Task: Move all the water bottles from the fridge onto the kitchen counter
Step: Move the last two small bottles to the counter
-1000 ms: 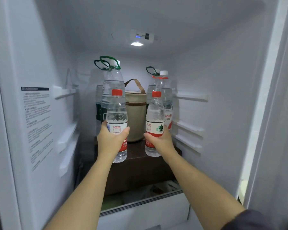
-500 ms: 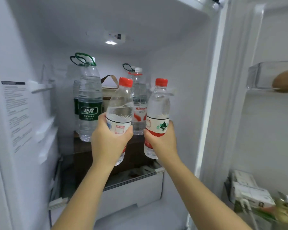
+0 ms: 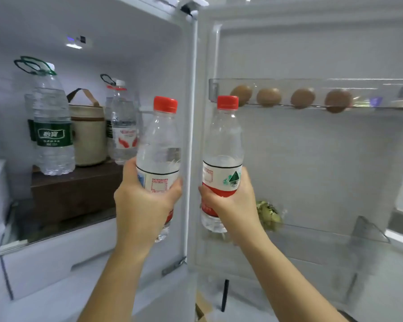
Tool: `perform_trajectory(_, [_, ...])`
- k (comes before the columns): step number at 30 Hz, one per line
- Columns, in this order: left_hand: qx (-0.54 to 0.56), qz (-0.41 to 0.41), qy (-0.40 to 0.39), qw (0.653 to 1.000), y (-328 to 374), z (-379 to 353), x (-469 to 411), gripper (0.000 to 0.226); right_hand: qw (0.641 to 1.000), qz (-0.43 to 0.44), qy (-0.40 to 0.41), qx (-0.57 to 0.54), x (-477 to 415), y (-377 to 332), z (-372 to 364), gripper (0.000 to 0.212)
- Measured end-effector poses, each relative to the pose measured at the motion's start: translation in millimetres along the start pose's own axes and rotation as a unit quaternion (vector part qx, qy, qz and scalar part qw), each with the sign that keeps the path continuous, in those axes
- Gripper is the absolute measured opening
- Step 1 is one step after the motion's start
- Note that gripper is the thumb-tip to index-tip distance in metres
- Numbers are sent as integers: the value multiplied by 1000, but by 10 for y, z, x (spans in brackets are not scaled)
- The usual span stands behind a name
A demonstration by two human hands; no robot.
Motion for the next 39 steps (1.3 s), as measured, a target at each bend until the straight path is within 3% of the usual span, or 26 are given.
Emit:
perform_trajectory(8, [105, 49, -133, 984, 710, -813, 1237, 53, 992, -29, 103, 65, 965, -211, 1592, 50])
perform_trajectory(18, [172, 68, -261, 948, 1371, -1719, 2330, 53, 953, -67, 252, 152, 1767, -400, 3124, 56])
perform_trajectory(39, [287, 58, -459, 839, 1989, -4257, 3300, 57, 853, -78, 433, 281, 1749, -127, 5262, 60])
Point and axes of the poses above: each hand's wrist, its own x-axis away from the middle knuckle, its own z-axis out of the back of the hand, y = z × x, the point moved 6 cm from there along -x, towards the middle knuckle, and after that the axes turned 2 degrees about -x, right-handed, at the moved point
